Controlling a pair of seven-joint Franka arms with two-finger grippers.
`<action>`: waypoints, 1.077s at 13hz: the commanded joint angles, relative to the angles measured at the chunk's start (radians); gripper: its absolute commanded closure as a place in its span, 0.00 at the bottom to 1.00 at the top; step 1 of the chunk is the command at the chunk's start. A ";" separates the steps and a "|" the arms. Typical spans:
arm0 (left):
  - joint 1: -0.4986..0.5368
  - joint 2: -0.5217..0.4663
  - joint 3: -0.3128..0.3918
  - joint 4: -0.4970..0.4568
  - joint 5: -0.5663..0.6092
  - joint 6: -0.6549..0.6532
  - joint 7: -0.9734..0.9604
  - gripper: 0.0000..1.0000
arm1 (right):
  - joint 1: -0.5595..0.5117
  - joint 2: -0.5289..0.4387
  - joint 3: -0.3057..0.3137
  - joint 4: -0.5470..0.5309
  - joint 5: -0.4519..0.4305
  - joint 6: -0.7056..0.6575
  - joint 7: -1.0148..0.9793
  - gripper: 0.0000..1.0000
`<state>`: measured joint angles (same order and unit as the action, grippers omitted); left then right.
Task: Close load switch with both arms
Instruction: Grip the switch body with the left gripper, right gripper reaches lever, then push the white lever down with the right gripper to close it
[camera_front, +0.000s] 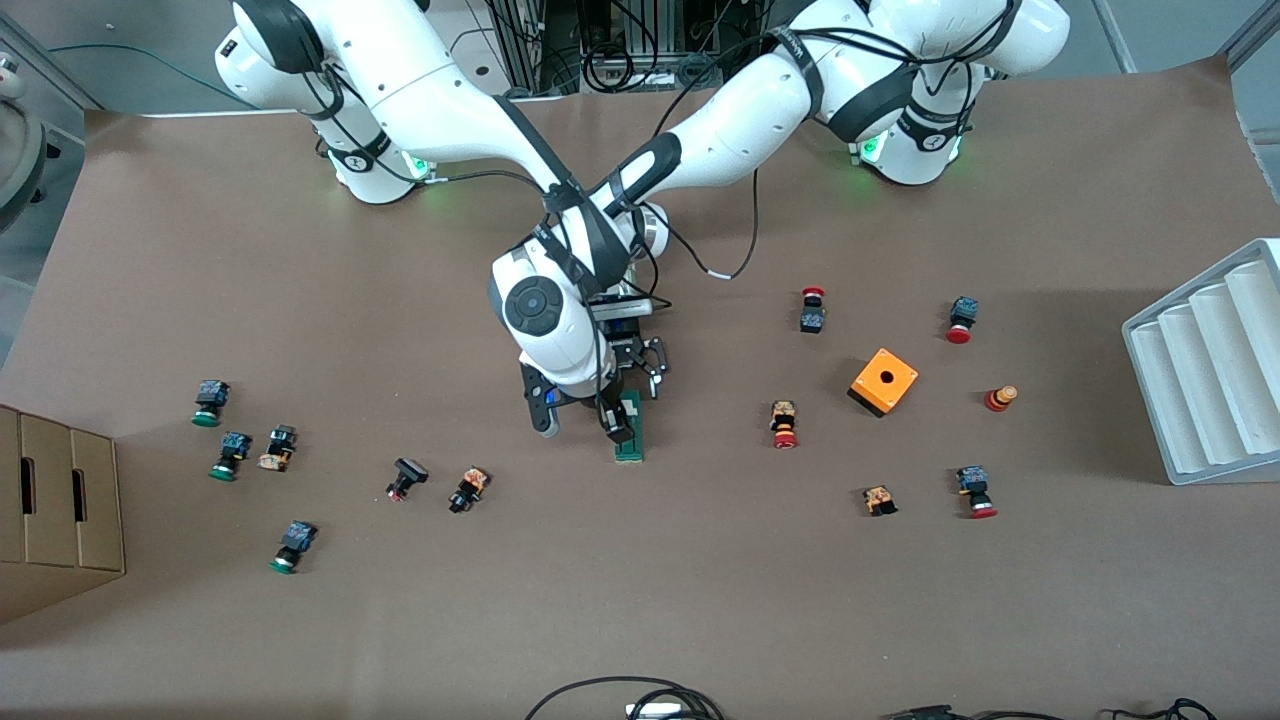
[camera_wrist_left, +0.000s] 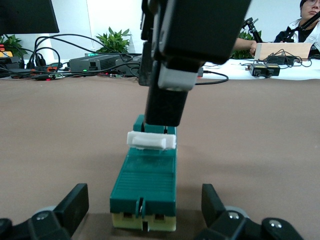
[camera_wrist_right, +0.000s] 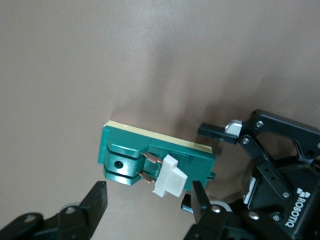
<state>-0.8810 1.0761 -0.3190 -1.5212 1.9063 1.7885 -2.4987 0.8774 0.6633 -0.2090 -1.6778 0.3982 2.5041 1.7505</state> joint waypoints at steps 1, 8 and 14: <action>-0.004 0.022 -0.005 0.035 -0.004 -0.017 -0.009 0.01 | 0.025 0.013 -0.010 -0.008 0.027 0.033 0.026 0.26; -0.004 0.027 -0.006 0.050 -0.003 -0.020 0.000 0.25 | 0.038 0.015 -0.007 -0.056 0.025 0.093 0.034 0.36; -0.004 0.028 -0.008 0.056 -0.003 -0.018 -0.022 0.44 | 0.035 0.013 -0.007 -0.051 0.025 0.094 0.034 0.49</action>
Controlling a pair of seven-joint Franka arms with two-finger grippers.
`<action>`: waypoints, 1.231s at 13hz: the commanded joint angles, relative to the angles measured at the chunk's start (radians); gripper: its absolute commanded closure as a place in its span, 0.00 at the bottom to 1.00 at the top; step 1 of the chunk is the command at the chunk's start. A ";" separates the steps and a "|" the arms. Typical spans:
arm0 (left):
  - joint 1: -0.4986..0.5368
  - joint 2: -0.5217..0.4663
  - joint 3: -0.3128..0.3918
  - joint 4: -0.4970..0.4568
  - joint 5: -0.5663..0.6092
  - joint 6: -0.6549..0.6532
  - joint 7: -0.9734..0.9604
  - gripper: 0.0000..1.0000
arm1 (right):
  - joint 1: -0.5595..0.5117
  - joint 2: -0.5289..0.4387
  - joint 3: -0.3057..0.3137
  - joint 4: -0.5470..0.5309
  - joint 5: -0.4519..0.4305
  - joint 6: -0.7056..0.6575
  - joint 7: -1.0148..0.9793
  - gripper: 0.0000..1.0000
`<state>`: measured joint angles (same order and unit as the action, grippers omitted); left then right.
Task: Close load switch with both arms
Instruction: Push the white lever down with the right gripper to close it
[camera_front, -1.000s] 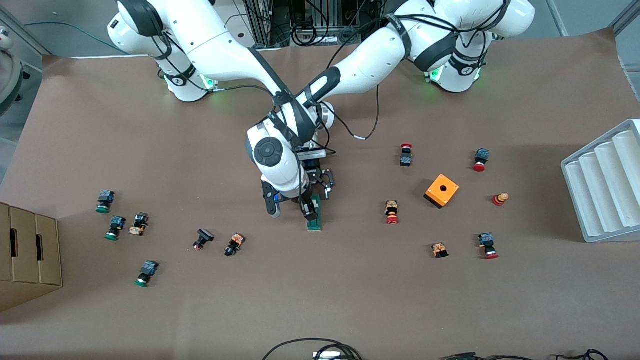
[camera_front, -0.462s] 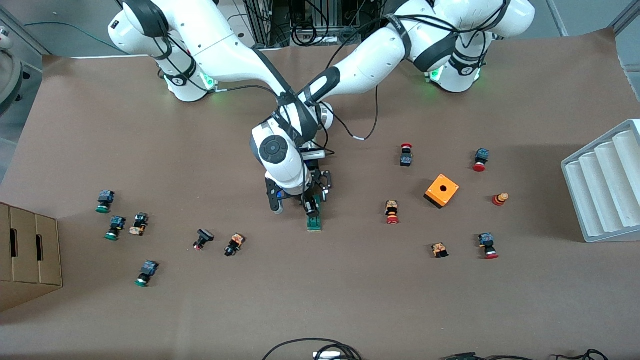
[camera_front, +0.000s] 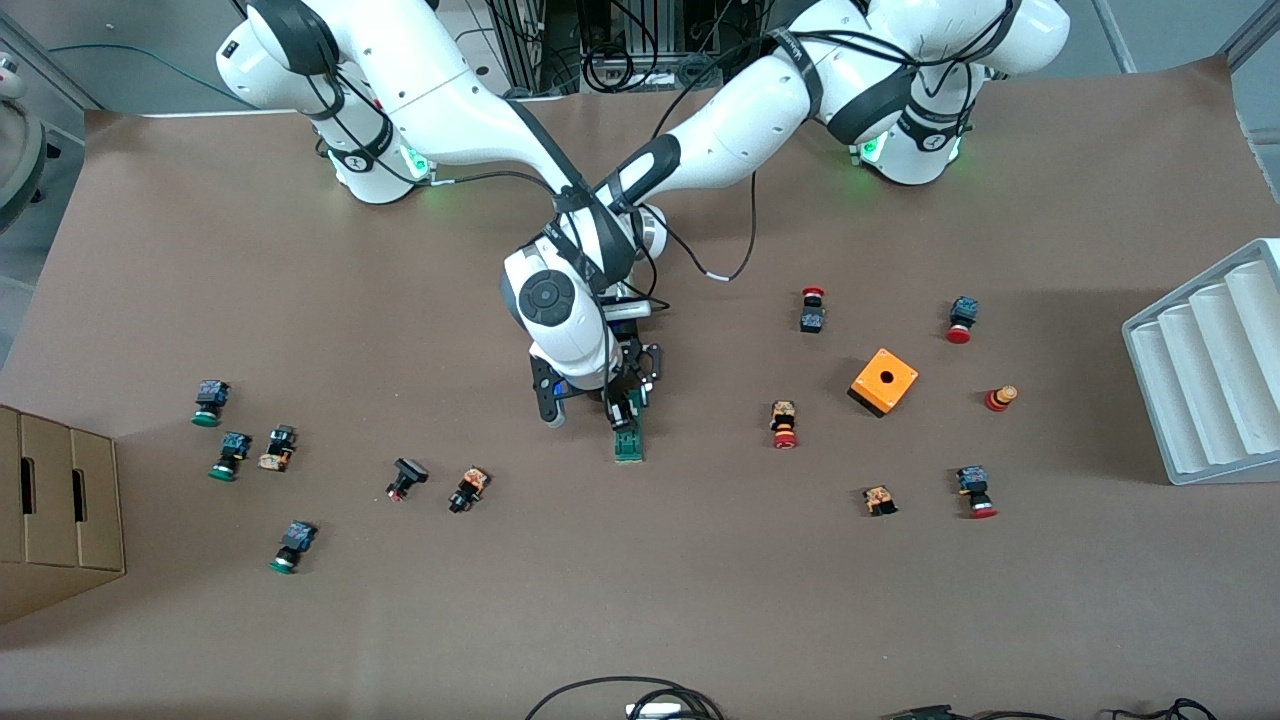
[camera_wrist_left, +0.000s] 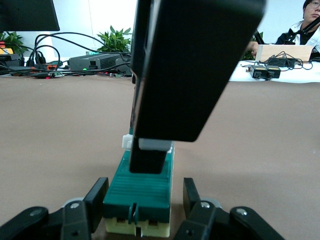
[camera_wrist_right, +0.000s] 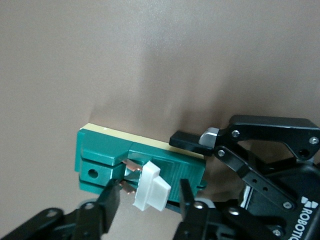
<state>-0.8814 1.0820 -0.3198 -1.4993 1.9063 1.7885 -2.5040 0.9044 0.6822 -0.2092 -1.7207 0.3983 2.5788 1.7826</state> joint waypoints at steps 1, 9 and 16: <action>-0.004 0.022 -0.007 0.034 -0.003 -0.018 -0.028 0.44 | 0.008 -0.006 -0.007 -0.008 0.025 0.020 0.000 0.50; -0.004 0.029 -0.008 0.036 -0.001 -0.018 -0.032 0.47 | -0.005 -0.015 -0.007 0.003 0.027 0.015 -0.005 0.60; -0.004 0.029 -0.013 0.036 -0.001 -0.018 -0.032 0.47 | -0.013 -0.016 -0.007 0.023 0.030 0.008 -0.003 0.60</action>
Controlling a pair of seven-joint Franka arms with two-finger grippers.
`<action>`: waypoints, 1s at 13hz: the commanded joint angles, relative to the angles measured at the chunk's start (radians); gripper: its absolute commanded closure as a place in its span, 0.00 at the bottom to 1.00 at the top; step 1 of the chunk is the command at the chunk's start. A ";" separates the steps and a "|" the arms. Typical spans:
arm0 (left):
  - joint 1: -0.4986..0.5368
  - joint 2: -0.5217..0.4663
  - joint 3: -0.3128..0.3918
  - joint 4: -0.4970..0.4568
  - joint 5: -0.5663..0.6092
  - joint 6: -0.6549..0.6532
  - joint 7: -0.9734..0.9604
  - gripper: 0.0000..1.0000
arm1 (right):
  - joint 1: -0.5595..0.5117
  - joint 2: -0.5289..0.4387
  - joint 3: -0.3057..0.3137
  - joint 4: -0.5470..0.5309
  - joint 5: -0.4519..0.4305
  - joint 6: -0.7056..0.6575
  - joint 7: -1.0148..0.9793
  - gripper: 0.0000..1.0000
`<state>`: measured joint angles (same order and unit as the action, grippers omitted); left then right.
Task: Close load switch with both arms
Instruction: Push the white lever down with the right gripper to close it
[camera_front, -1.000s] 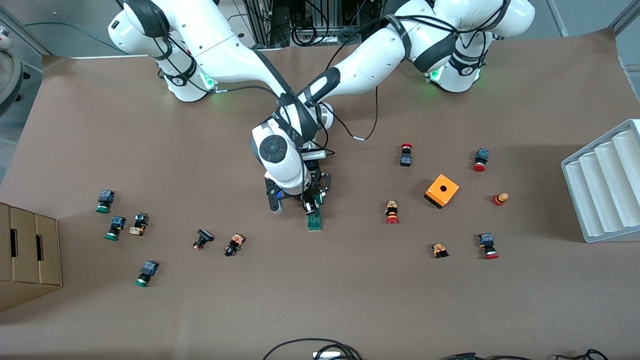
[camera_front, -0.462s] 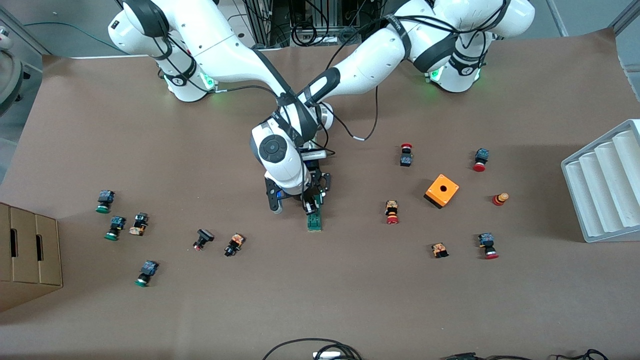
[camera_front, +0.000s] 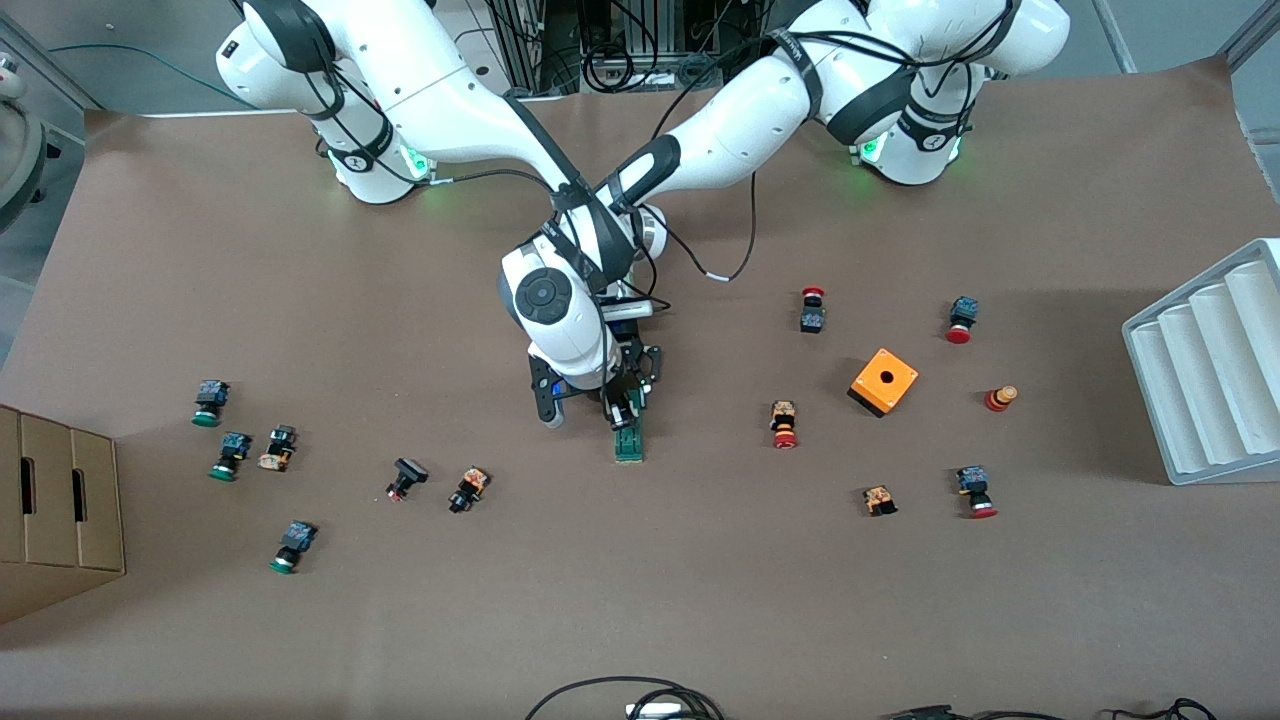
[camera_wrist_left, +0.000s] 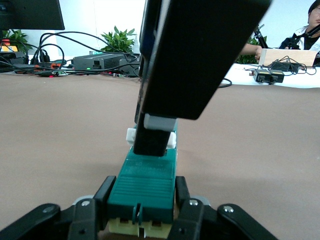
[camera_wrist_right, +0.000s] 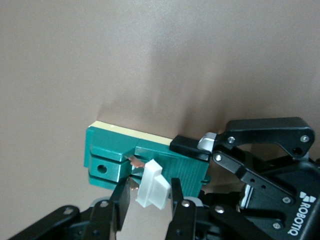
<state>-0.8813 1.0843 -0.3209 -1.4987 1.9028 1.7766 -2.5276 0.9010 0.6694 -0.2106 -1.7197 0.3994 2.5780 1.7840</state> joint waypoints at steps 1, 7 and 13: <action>-0.004 0.026 -0.012 0.035 0.002 -0.006 -0.008 0.47 | -0.016 -0.004 -0.006 0.022 0.029 0.008 -0.005 0.60; -0.004 0.025 -0.012 0.035 0.002 -0.006 -0.008 0.46 | -0.016 -0.002 -0.006 0.029 0.027 0.008 -0.006 0.71; -0.004 0.026 -0.012 0.035 0.002 -0.006 -0.007 0.46 | -0.019 0.002 -0.006 0.029 0.026 0.010 -0.008 0.81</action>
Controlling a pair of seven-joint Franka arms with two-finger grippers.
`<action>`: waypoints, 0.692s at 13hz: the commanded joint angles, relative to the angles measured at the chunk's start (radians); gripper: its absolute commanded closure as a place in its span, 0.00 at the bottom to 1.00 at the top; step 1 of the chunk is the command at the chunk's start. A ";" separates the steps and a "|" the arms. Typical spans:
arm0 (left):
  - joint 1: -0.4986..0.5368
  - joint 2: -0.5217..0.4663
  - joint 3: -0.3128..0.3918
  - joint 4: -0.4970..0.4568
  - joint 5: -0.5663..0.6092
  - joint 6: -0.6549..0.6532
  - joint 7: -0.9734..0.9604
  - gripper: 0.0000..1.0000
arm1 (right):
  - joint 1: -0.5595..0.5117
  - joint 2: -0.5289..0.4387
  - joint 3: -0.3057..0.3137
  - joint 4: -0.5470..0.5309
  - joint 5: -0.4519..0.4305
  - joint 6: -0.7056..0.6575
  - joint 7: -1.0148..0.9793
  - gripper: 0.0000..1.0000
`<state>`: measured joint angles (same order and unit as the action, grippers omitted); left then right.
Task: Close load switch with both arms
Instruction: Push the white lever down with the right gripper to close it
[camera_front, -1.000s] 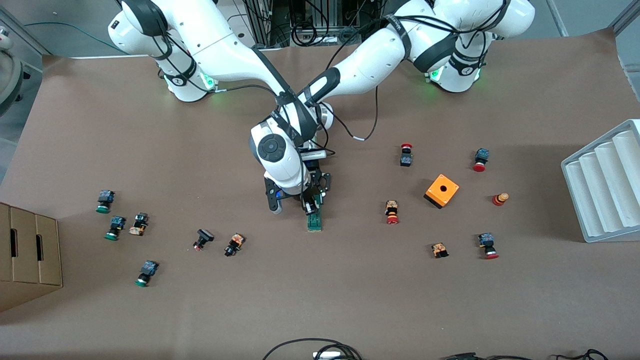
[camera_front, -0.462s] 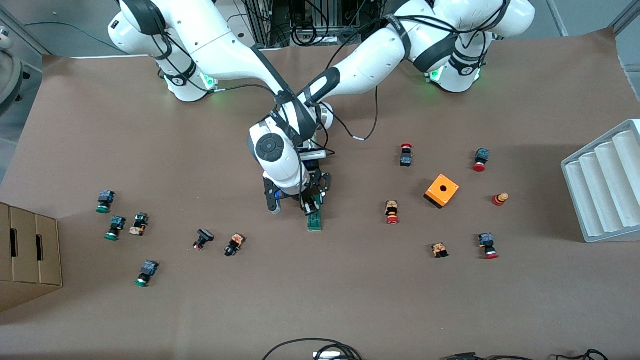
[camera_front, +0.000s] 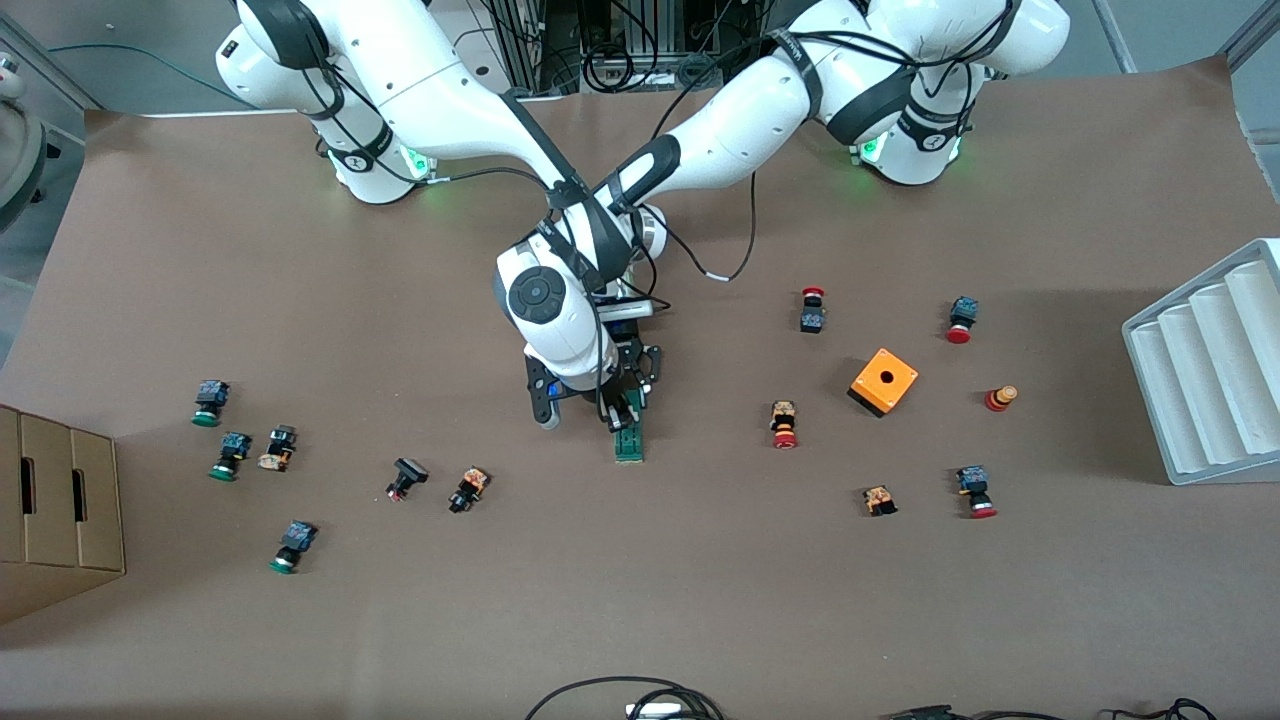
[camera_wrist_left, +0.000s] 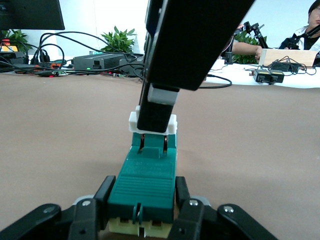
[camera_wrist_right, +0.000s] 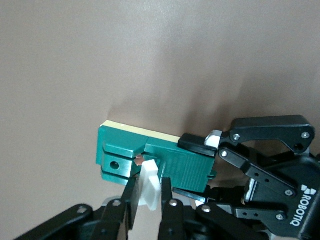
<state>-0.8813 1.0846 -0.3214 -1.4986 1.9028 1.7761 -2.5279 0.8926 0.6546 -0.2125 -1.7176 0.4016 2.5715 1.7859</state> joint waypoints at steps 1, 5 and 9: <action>-0.004 0.026 -0.011 0.035 0.002 -0.006 -0.006 0.46 | -0.014 0.020 -0.004 0.027 0.023 0.016 -0.010 0.82; -0.004 0.026 -0.011 0.035 0.002 -0.006 -0.005 0.46 | -0.017 0.023 -0.004 0.039 0.023 0.016 -0.010 0.83; -0.004 0.026 -0.011 0.035 0.002 -0.006 -0.005 0.46 | -0.024 0.030 -0.004 0.050 0.023 0.018 -0.010 0.84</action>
<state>-0.8813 1.0848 -0.3219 -1.4985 1.9028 1.7761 -2.5279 0.8838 0.6550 -0.2143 -1.7052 0.4016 2.5758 1.7862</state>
